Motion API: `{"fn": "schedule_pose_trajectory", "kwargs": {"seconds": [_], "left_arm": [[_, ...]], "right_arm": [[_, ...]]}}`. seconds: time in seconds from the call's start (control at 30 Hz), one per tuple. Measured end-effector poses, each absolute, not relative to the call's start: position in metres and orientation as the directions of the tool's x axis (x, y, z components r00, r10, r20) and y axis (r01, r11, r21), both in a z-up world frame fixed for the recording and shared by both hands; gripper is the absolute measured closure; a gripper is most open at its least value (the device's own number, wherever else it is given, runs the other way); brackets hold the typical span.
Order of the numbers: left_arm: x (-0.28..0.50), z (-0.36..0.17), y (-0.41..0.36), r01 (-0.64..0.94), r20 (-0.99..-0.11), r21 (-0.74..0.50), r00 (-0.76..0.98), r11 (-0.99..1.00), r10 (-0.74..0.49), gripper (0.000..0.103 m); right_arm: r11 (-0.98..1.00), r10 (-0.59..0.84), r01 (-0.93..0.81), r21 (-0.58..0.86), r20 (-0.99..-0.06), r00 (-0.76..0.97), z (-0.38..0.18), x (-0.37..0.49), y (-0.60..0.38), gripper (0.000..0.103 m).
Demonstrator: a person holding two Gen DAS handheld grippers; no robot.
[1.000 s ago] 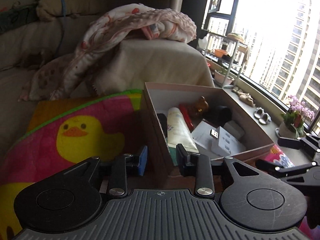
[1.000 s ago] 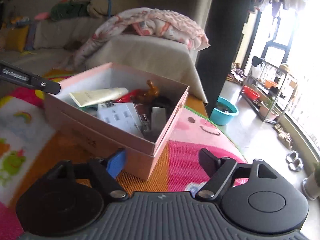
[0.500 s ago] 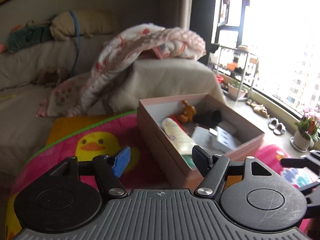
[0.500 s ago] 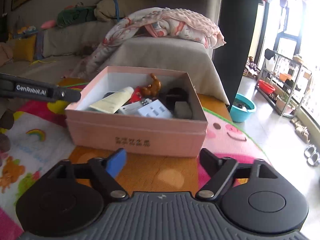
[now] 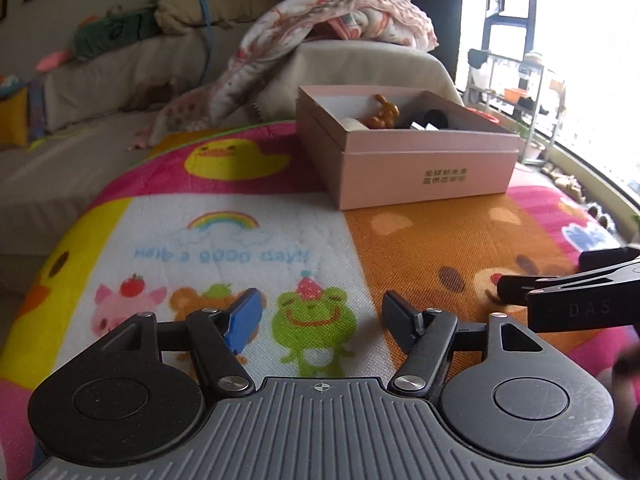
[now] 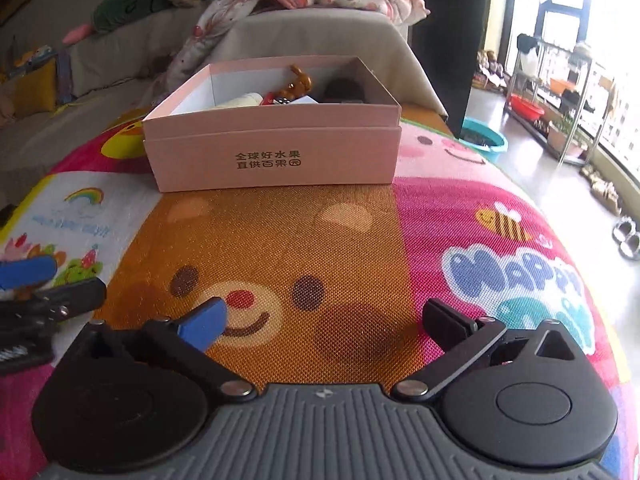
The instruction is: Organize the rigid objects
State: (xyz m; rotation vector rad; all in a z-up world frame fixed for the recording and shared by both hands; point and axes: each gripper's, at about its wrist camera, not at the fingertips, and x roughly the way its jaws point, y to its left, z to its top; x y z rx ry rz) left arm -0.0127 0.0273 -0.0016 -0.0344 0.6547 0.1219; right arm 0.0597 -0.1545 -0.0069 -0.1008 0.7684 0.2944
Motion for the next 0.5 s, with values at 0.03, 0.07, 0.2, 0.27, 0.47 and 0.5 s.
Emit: {"fn": "schedule_pose_trajectory", "kwargs": {"seconds": [0.03,0.07,0.2,0.27,0.47,0.5], "left_arm": [[-0.0125,-0.0019,0.0249,-0.127,-0.607,0.014,0.787,0.992,0.11,0.03],[-0.0111,-0.0023,0.0238,-0.125,-0.608,0.008,0.787,0.992,0.104,0.029],[-0.0047,-0.0028,0.0229,-0.126,-0.612,-0.007,0.785,0.992,0.095,0.024],[-0.004,-0.0028,0.0213,-0.128,-0.612,-0.004,0.785,0.992,0.099,0.024],[-0.0033,-0.0039,0.0196,-0.15,-0.61,-0.013,0.785,0.989,0.111,0.023],[-0.0031,-0.0036,0.0199,-0.154,-0.61,-0.015,0.784,0.988,0.113,0.022]], "right_arm": [[0.953,0.224,-0.303,0.007,-0.689,0.689,-0.0068,0.0585,-0.1539,0.0],[0.952,0.227,-0.307,0.002,-0.678,0.699,-0.0077,0.0568,-0.154,0.0],[0.954,0.234,-0.298,0.011,-0.647,0.726,-0.0103,0.0519,-0.1563,0.0],[0.956,0.23,-0.292,0.01,-0.642,0.731,-0.0106,0.053,-0.1551,0.0],[0.957,0.233,-0.291,0.014,-0.635,0.736,-0.0118,0.054,-0.1547,0.0],[0.957,0.234,-0.291,0.014,-0.634,0.737,-0.0118,0.0539,-0.1548,0.0]]}}
